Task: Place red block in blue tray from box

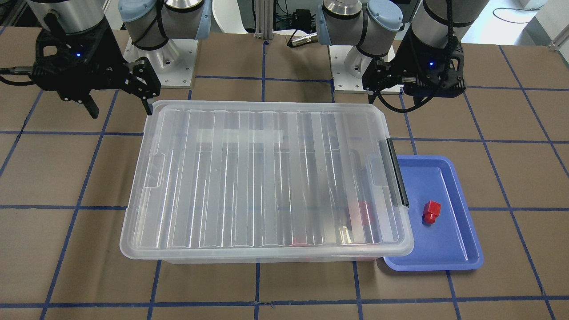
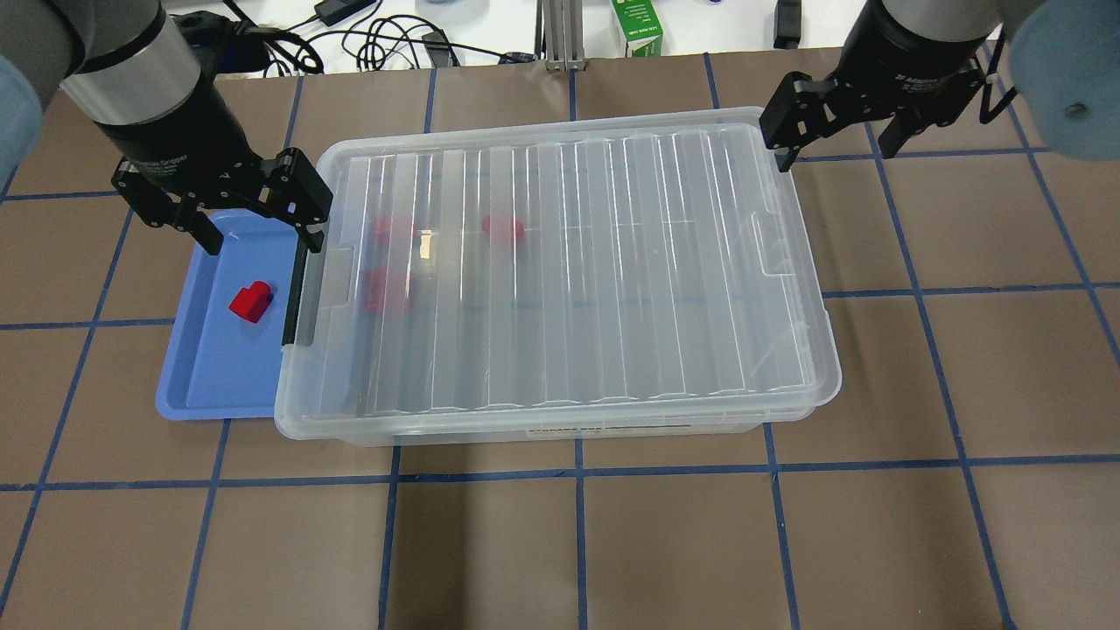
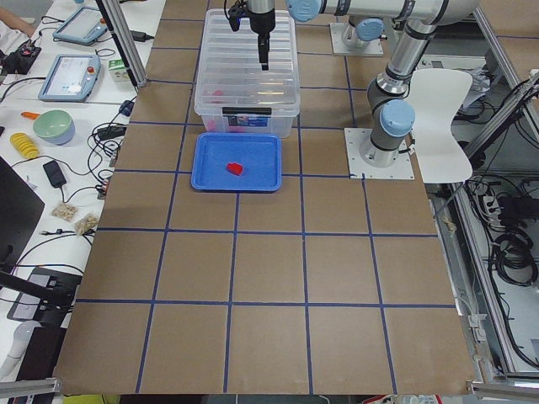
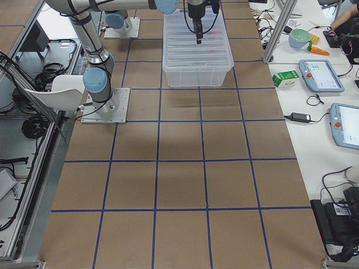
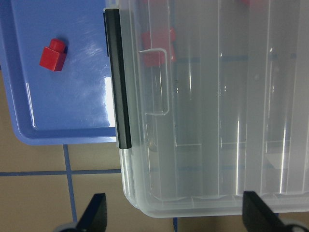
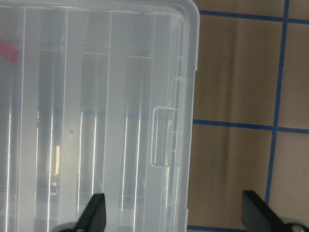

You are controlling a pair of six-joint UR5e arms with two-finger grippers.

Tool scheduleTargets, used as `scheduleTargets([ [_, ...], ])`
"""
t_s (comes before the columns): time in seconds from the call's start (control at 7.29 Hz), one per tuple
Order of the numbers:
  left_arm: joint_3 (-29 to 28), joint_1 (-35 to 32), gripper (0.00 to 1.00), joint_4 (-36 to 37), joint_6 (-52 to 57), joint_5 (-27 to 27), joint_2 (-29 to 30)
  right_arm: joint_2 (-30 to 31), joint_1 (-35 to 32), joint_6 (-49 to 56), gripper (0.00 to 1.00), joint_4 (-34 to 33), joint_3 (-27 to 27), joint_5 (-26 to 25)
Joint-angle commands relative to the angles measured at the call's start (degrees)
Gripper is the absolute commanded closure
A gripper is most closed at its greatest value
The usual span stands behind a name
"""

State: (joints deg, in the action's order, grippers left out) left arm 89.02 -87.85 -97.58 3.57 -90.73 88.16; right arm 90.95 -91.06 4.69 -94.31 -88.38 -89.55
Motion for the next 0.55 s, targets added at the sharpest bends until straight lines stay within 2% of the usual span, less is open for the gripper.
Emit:
scheduleTargets([
  [0.0,0.01,0.13,0.0,-0.06,0.39,-0.15,-0.09,-0.07,-0.97,-0.65,0.0,0.0,0.05,-0.1],
  [0.41,0.1,0.05,0.0,-0.06,0.3,-0.07,0.0,0.02,-0.97,-0.65,0.0,0.09,-0.48,-0.19],
])
